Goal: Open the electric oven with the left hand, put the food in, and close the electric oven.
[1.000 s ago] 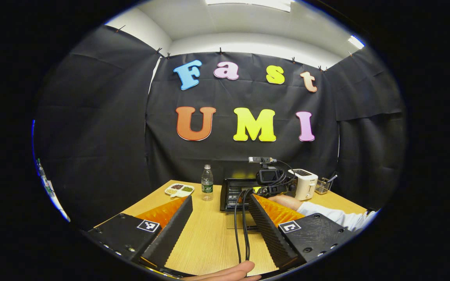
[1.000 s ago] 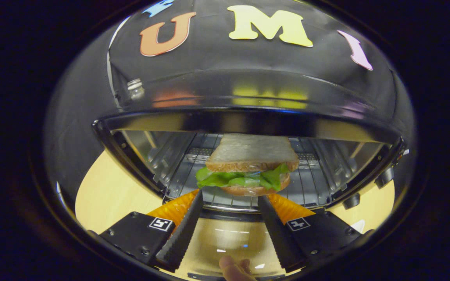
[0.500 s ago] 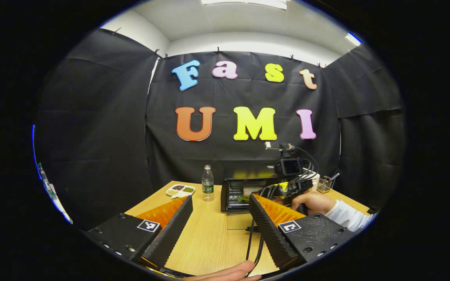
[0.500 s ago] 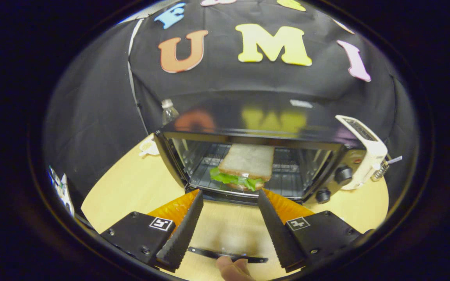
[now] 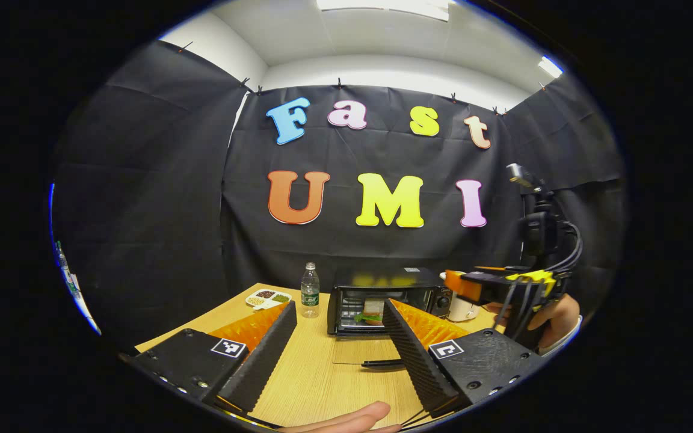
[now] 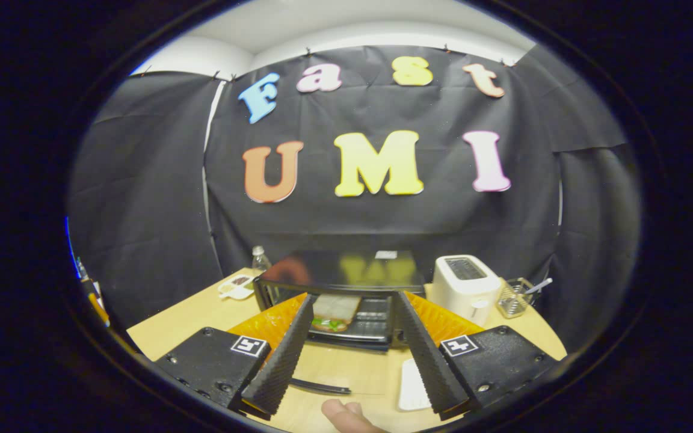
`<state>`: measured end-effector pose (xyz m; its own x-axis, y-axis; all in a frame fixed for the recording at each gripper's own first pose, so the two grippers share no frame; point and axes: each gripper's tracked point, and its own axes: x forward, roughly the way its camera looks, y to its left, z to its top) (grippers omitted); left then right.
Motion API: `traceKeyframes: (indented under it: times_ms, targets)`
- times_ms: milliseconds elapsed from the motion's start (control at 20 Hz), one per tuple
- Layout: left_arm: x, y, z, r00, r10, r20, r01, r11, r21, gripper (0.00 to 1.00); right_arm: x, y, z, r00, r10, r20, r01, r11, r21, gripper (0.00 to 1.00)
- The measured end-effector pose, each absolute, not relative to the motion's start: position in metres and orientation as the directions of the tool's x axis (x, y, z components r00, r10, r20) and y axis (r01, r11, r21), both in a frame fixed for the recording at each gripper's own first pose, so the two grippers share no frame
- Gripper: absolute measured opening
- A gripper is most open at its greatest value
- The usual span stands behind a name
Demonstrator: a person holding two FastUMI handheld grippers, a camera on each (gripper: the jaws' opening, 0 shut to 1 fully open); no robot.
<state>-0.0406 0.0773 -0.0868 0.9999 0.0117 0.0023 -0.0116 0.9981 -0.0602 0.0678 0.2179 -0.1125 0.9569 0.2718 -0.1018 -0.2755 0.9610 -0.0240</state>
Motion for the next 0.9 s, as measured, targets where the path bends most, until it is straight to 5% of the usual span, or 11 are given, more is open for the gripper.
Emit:
traceKeyframes:
  times_ms: [700,750,800,850,900]
  targets:
    - [0.031,-0.018,-0.146,0.986,-0.073,-0.149,0.072,0.997,-0.012,0.95,-0.035,0.042,-0.03,0.987,0.123,0.106,-0.114,0.99,-0.089,0.9]
    - [0.036,-0.026,-0.154,0.982,-0.086,-0.169,0.086,0.996,-0.01,0.95,-0.035,0.035,-0.029,0.987,0.113,0.113,-0.104,0.991,-0.084,0.82]
    - [0.041,-0.035,-0.164,0.977,-0.1,-0.189,0.1,0.995,-0.008,0.95,-0.037,0.026,-0.027,0.987,0.103,0.12,-0.094,0.993,-0.076,0.9]
    - [0.043,-0.043,-0.177,0.97,-0.108,-0.217,0.109,0.994,-0.008,0.95,-0.039,0.018,-0.028,0.988,0.095,0.125,-0.086,0.994,-0.071,0.82]
    - [0.047,-0.048,-0.19,0.962,-0.112,-0.248,0.113,0.994,-0.01,0.95,-0.037,0.01,-0.03,0.989,0.086,0.121,-0.078,0.995,-0.067,0.9]
